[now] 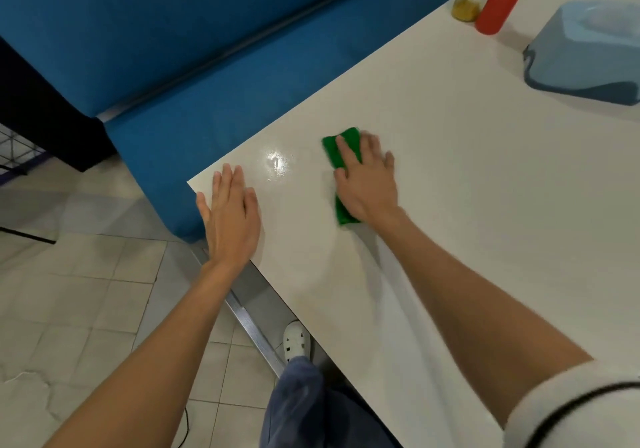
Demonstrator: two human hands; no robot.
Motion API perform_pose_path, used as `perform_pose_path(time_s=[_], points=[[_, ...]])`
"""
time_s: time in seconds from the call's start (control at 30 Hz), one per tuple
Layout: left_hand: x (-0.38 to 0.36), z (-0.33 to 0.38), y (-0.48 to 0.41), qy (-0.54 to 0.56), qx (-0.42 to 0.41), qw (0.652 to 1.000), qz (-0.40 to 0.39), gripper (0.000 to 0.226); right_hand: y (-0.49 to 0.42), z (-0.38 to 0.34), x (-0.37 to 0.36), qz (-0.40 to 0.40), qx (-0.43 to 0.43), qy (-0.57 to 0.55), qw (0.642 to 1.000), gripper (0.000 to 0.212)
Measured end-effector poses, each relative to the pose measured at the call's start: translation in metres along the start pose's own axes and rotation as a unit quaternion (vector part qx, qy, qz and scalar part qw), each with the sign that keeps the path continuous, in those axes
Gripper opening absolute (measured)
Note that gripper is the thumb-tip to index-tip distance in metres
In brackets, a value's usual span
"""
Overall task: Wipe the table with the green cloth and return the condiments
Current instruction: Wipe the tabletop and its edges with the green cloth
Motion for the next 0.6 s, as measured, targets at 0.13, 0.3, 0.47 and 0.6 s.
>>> perform_pose_path(time_s=[0.13, 0.3, 0.47, 0.6], points=[[0.008, 0.001, -0.012, 0.020, 0.015, 0.999, 0.032, 0.049, 0.063, -0.056, -0.027, -0.031, 0.175, -0.032, 0.984, 0.062], [0.010, -0.012, -0.042, -0.011, 0.013, 1.000, 0.014, 0.052, 0.119, -0.016, -0.016, -0.133, 0.400, -0.027, 0.906, 0.055], [0.010, -0.031, -0.052, 0.003, 0.033, 0.999, 0.008, 0.048, 0.039, 0.041, 0.009, -0.102, 0.302, -0.003, 0.948, 0.054], [0.010, -0.029, -0.051, 0.108, 0.056, 0.992, 0.016, 0.036, -0.046, 0.037, 0.019, -0.035, 0.139, -0.011, 0.990, 0.057]])
Point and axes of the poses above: each hand's wrist, its own y-axis away from the middle knuckle, its own x-axis out of the back of the hand, z = x × y, the point moved 3 cm from there along -y, towards the middle knuckle, and after that the axes turned 3 degrees about -y, right-handed, at the moved point
